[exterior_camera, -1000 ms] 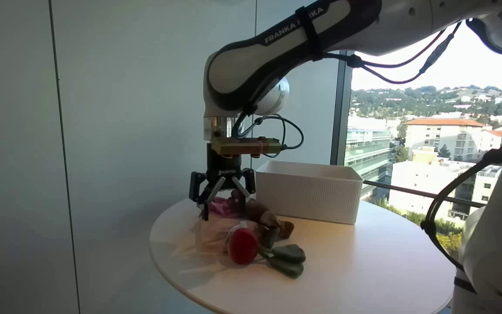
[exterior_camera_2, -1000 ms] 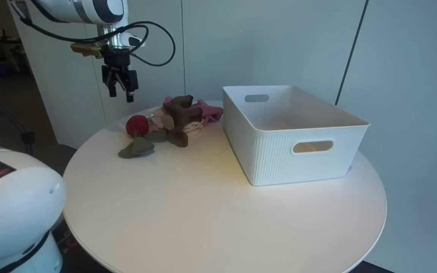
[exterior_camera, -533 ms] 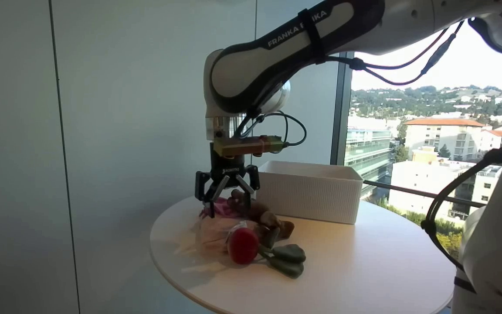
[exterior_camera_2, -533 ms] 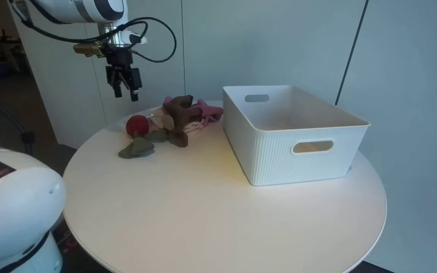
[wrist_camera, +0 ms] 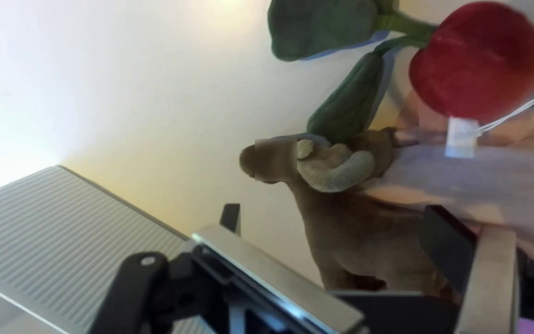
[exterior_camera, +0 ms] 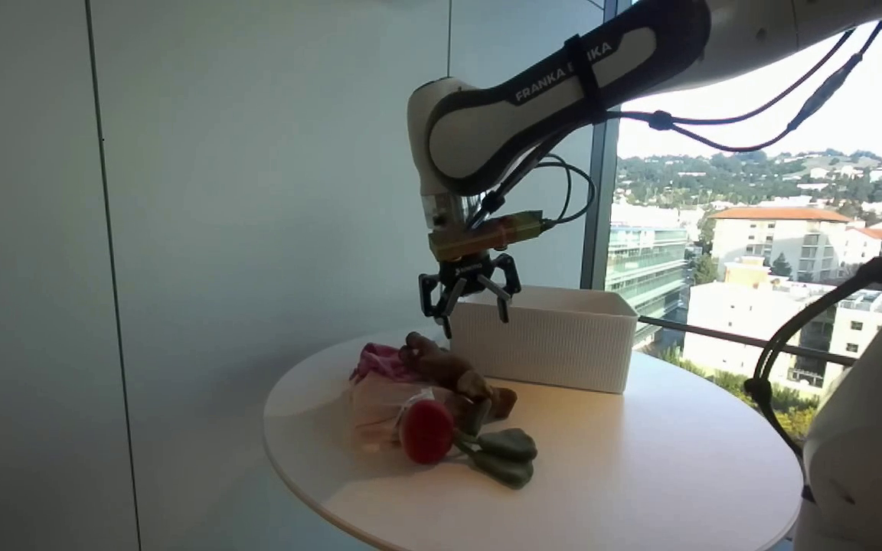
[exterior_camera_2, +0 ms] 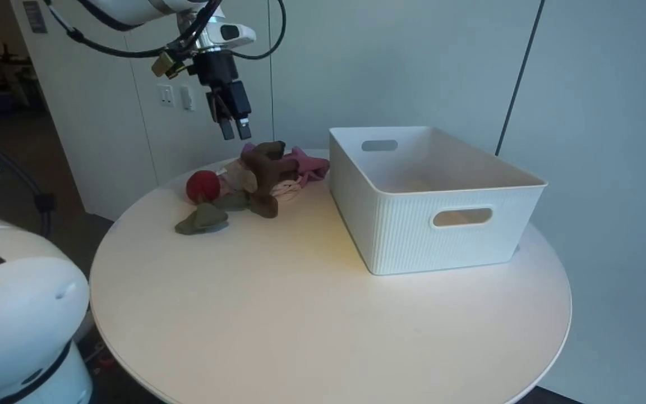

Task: Remove the things from the table and put them in the basket

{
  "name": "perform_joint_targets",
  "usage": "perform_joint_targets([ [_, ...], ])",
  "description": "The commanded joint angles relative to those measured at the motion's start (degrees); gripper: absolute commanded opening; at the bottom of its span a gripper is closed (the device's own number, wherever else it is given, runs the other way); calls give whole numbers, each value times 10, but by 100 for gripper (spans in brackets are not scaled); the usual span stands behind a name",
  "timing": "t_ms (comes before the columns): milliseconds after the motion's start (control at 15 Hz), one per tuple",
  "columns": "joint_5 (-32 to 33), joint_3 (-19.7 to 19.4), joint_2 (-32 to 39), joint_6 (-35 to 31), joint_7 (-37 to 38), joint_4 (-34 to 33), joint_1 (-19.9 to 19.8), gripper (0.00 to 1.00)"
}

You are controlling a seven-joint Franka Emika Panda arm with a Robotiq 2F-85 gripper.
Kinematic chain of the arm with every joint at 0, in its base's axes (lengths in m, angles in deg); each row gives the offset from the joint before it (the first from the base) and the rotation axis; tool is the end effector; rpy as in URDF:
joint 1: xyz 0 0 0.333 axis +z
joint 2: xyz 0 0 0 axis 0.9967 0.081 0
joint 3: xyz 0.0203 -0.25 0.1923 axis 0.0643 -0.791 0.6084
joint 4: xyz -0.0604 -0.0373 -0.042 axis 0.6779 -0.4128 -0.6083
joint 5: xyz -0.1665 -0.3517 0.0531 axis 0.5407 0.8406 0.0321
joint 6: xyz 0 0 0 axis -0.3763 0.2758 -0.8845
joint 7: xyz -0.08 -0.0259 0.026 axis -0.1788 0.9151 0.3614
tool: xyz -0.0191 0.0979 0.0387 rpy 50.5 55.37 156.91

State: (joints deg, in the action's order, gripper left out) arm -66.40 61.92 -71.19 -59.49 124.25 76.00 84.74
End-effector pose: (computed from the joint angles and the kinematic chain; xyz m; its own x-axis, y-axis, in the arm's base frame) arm 0.4433 0.0753 0.4952 0.8750 -0.4622 0.1441 -0.4841 -0.8349 0.2618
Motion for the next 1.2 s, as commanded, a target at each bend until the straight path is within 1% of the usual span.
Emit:
perform_joint_targets([
  [0, 20, -32, 52, -94, -8, -8, -13, 100],
  [67, 15, -40, 71, -126, -30, -14, -10, 100],
  [267, -33, -60, 134, -236, -108, -32, 3, 100],
  [400, -91, -65, 176, -278, -171, -44, 12, 100],
  [533, -168, -64, 214, -288, -239, -59, 21, 100],
  [667, -250, -58, 238, -269, -304, -72, 28, 100],
  [733, -291, -56, 246, -259, -338, -77, 28, 75],
  [800, -326, -52, 253, -245, -371, -83, 28, 74],
  [933, -346, -52, 257, -217, -389, -91, 31, 61],
  [1133, -309, -59, 245, -179, -354, -97, 38, 40],
])
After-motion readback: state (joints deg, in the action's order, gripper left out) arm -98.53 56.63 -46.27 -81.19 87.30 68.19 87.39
